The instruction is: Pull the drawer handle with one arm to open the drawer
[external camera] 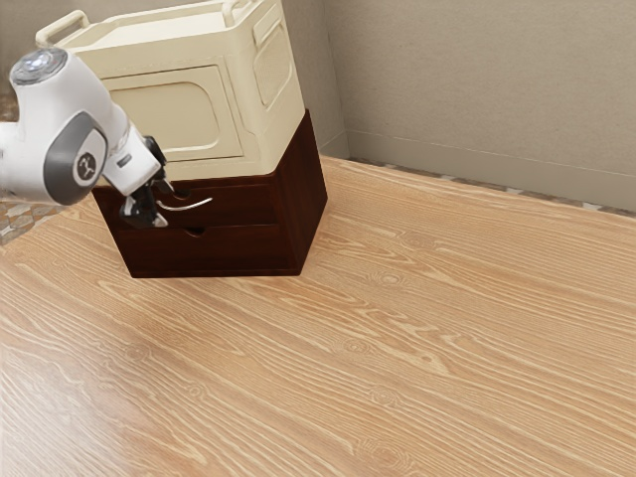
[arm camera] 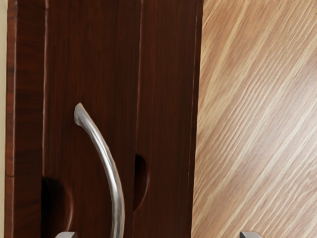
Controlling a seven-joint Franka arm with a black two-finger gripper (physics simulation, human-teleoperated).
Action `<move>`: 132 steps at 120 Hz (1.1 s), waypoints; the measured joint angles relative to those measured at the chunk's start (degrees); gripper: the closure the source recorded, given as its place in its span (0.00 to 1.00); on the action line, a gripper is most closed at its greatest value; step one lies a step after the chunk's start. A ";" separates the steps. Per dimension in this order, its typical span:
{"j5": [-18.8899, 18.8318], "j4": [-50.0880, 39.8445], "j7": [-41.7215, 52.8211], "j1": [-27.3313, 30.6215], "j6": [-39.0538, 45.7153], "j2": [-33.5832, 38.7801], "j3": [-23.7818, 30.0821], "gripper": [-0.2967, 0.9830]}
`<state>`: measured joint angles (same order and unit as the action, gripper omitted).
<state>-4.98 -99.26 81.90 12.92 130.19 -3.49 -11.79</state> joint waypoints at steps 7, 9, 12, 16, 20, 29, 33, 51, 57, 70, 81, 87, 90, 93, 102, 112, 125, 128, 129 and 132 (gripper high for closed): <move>0.54 0.11 0.15 -0.71 0.41 -0.82 0.01 0.47; 0.65 0.13 0.19 -0.87 0.50 -0.96 0.01 0.47; 0.82 0.15 0.24 -1.06 0.64 -1.17 0.02 0.47; 0.99 0.17 0.32 -1.19 0.80 -1.35 0.02 0.48; 1.27 0.18 0.38 -1.18 0.94 -1.52 0.01 0.48; 1.94 0.24 0.53 -0.94 1.18 -1.88 -0.08 0.49; 2.14 0.26 0.58 -0.80 1.26 -1.96 -0.12 0.50; 2.62 0.40 0.81 -0.52 1.50 -2.81 -0.27 0.52; 2.89 0.60 0.88 -0.18 1.55 -3.07 -0.26 0.52; 3.29 1.26 1.02 0.64 1.62 -3.76 -0.25 0.53; 3.44 1.81 1.13 0.67 1.66 -4.29 -0.25 0.54; 3.51 2.00 1.18 0.66 1.68 -4.55 -0.25 0.55; 3.53 2.04 1.20 0.67 1.73 -4.67 -0.25 0.55; 3.55 2.14 1.22 0.67 1.78 -4.79 -0.26 0.55; 3.60 2.71 1.27 0.95 1.90 -5.27 -0.27 0.56; 3.63 3.24 1.32 1.69 1.99 -5.80 -0.25 0.56; 4.01 3.64 1.39 1.84 2.06 -6.19 -0.25 0.57; 4.09 3.66 1.41 1.83 2.07 -6.20 -0.25 0.58; 4.12 3.67 1.41 1.83 2.07 -6.20 -0.25 0.58; 4.17 3.68 1.43 1.83 2.08 -6.18 -0.25 0.60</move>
<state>-0.81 -95.58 83.33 14.75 132.27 -9.67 -12.04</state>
